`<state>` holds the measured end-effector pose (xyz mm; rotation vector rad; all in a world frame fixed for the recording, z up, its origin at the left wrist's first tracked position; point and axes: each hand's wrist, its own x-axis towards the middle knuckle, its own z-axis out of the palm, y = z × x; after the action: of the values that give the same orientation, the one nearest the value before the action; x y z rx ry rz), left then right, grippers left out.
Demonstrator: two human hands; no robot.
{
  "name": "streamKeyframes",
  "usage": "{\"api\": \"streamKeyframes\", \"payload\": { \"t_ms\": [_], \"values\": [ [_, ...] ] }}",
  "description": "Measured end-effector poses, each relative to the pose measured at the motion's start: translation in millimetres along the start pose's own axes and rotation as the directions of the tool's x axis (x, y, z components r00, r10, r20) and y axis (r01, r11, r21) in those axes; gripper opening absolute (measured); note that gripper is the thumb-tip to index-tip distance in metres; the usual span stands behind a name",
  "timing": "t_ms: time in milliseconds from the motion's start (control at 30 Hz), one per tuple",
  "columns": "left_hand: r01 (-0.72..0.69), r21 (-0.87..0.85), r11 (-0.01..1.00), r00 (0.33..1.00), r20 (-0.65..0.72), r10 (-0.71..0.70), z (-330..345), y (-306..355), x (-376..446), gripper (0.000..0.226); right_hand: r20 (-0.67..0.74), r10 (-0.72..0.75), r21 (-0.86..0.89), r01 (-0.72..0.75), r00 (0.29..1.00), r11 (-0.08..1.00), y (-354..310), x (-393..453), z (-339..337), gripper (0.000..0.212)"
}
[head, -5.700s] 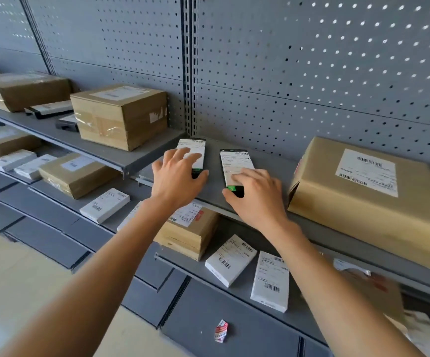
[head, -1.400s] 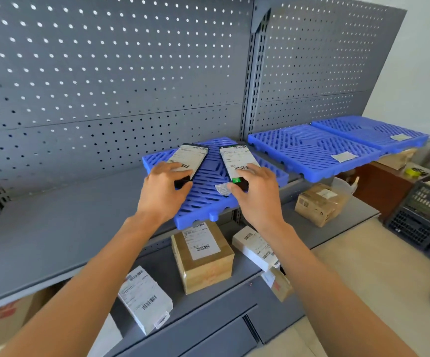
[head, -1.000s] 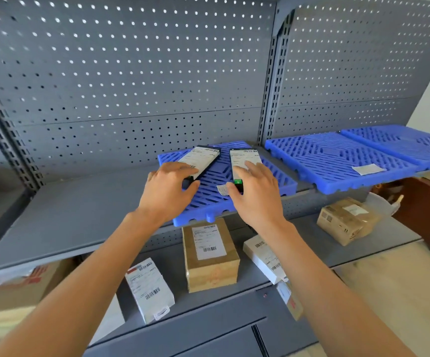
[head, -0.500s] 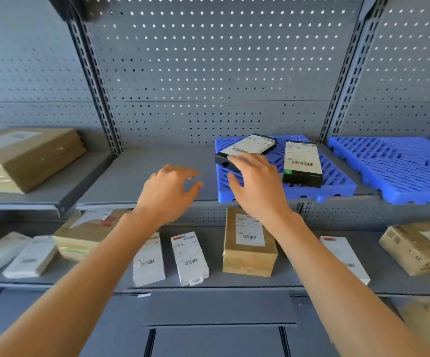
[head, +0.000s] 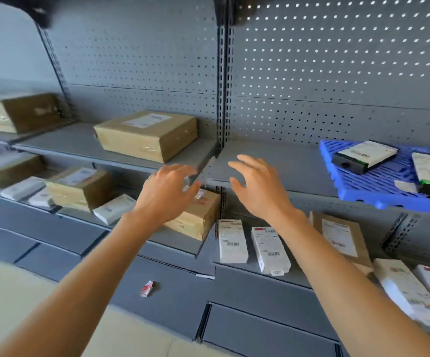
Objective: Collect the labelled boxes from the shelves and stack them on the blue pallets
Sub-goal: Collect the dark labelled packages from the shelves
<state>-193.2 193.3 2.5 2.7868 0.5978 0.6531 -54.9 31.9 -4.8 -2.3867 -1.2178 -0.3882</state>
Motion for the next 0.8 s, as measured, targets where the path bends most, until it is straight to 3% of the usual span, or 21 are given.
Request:
{"api": "streamKeyframes", "payload": {
  "t_ms": [167, 367, 500, 800],
  "values": [
    [0.077, 0.047, 0.996, 0.997, -0.014, -0.076, -52.2, -101.3, -39.6, 0.043, 0.079, -0.087, 0.128, 0.076, 0.993, 0.989, -105.0, 18.0, 32.7, 0.042],
    [0.158, 0.062, 0.986, 0.985, -0.074, -0.153, -111.5, -208.5, -82.8, 0.034, 0.067, -0.211, 0.201, 0.194, 0.975, 0.960, -228.2, 43.9, 72.4, 0.040],
    [0.235, 0.057, 0.970, 0.968, -0.101, -0.228, -139.3, -263.2, -107.0, 0.027, 0.086, -0.277, 0.230, 0.251, 0.957, 0.940, -289.8, 62.3, 98.0, 0.039],
    [0.398, 0.111, 0.911, 0.914, -0.137, -0.382, -170.4, -370.2, -140.5, 0.037, 0.204, -0.409, 0.299, 0.341, 0.889, 0.891, -402.4, 107.7, 153.5, 0.038]
  ]
}}
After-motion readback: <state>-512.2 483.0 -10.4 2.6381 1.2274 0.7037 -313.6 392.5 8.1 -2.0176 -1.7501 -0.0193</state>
